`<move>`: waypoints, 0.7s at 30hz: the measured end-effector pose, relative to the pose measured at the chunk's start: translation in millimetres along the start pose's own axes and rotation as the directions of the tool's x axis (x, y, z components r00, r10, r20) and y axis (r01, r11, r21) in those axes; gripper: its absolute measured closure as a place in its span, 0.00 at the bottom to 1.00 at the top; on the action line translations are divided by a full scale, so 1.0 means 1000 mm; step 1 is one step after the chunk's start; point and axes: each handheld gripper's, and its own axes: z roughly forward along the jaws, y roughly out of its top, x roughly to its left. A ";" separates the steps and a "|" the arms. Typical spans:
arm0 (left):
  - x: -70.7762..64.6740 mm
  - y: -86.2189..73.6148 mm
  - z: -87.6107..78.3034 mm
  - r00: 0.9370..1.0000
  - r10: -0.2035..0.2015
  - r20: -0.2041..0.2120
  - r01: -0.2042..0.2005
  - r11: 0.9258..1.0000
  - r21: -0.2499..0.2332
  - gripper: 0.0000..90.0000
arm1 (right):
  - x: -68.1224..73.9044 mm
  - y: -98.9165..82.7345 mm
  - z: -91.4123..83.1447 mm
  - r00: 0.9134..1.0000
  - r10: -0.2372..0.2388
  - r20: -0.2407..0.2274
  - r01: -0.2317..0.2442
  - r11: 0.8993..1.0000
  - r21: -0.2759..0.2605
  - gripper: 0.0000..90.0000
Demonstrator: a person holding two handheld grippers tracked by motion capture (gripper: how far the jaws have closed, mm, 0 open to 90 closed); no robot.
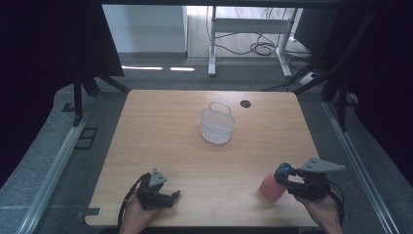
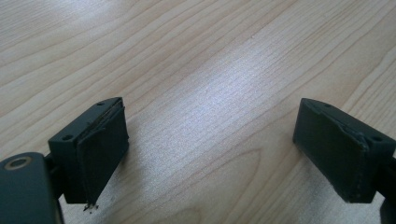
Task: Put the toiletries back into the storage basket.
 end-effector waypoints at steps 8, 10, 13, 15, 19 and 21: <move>0.000 0.000 0.000 1.000 0.000 0.000 0.000 1.000 0.000 0.11 | -0.002 0.008 -0.003 1.000 0.011 -0.010 -0.011 1.000 -0.013 0.58; 0.000 0.000 0.000 1.000 0.000 0.000 0.000 1.000 0.000 0.11 | -0.002 0.011 -0.003 1.000 0.010 -0.017 -0.010 1.000 -0.016 0.58; 0.000 0.000 0.000 1.000 -0.001 0.001 0.001 1.000 -0.001 0.11 | -0.002 0.016 -0.003 1.000 0.009 -0.026 -0.009 1.000 -0.017 0.58; 0.000 0.000 0.000 1.000 -0.001 0.000 0.001 1.000 -0.001 0.11 | -0.003 0.020 -0.003 1.000 0.008 -0.030 -0.009 1.000 -0.021 0.58; 0.000 0.000 0.000 1.000 -0.004 0.000 0.004 1.000 -0.003 0.11 | -0.005 0.027 -0.001 0.999 0.012 -0.038 -0.013 1.000 -0.028 0.58; 0.000 0.000 0.000 1.000 -0.004 0.000 0.004 1.000 -0.004 0.11 | -0.006 0.030 0.000 0.999 0.011 -0.042 -0.013 0.999 -0.032 0.58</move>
